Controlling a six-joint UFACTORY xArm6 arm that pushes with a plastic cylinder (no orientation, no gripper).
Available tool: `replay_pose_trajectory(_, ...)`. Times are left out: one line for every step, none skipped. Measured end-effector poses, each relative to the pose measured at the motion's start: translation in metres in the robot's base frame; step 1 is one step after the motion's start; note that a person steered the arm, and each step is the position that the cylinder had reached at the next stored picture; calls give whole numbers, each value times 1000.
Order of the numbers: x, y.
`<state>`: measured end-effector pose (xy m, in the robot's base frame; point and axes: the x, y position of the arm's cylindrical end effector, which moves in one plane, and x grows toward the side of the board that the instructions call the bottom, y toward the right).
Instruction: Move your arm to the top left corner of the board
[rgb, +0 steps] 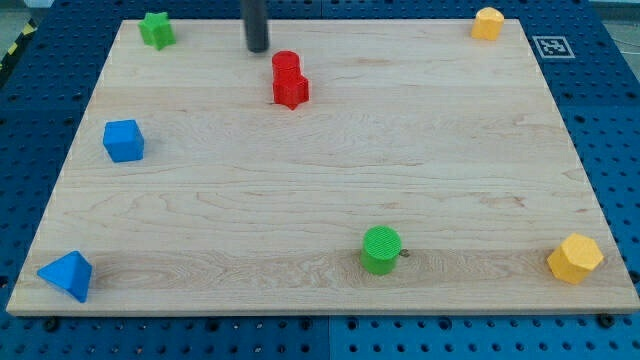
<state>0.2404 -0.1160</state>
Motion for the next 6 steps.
replay_pose_trajectory(-16, -41)
replay_pose_trajectory(10, -34)
replay_pose_trajectory(72, -45)
replay_pose_trajectory(95, -105)
replay_pose_trajectory(79, -170)
replay_pose_trajectory(43, -189)
